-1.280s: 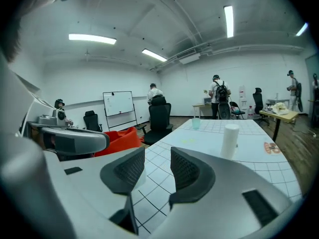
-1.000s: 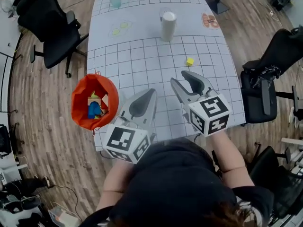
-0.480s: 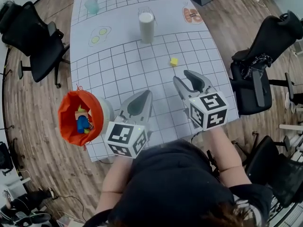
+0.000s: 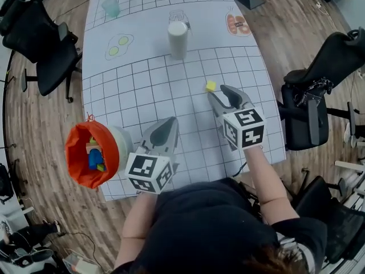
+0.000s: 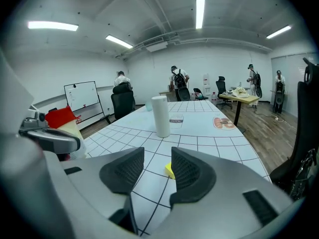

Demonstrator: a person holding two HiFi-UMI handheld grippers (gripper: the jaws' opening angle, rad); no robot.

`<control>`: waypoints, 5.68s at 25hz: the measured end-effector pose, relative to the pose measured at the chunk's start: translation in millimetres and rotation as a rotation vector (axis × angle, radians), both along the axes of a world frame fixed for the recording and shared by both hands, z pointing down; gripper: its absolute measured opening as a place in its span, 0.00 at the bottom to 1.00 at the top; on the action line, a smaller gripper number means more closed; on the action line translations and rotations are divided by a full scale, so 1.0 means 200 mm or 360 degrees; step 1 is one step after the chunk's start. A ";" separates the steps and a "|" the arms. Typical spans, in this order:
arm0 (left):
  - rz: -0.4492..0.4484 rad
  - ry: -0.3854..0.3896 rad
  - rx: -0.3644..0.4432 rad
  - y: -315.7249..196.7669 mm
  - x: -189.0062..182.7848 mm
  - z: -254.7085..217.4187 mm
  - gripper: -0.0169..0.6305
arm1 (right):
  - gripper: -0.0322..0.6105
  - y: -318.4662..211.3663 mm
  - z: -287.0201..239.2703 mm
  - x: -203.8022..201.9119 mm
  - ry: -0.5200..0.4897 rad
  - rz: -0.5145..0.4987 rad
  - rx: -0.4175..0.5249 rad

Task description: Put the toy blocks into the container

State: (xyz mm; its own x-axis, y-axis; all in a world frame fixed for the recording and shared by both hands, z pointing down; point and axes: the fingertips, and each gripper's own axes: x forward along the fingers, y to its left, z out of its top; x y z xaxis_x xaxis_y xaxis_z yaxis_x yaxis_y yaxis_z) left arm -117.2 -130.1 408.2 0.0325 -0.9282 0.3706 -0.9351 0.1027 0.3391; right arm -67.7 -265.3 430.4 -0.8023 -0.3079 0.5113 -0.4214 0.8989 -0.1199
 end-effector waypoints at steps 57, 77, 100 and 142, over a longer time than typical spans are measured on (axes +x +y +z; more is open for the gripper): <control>-0.0196 0.0144 0.0070 0.25 -0.11 -0.22 0.07 | 0.38 0.24 -0.06 -0.18 0.0105 -0.0314 0.0069; -0.0757 -0.0241 0.0229 1.04 -0.53 -0.67 0.07 | 0.38 1.07 -0.61 -0.61 -0.0199 -0.0902 0.0042; -0.1216 -0.0212 0.0101 1.57 -0.66 -0.49 0.07 | 0.39 1.83 -0.62 -0.93 -0.0245 -0.1513 0.0216; -0.1051 -0.0246 0.0093 1.39 -0.58 -0.48 0.07 | 0.08 1.27 -0.50 -0.58 -0.0190 -0.0867 0.0110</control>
State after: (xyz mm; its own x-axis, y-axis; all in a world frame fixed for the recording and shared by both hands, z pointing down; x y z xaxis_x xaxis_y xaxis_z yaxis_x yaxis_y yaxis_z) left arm -233.7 148.3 312.0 -0.5970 -0.7540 0.2739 -0.7210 0.6541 0.2289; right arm -183.1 -11.7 330.3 -0.9059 0.1378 0.4004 0.1190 0.9903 -0.0715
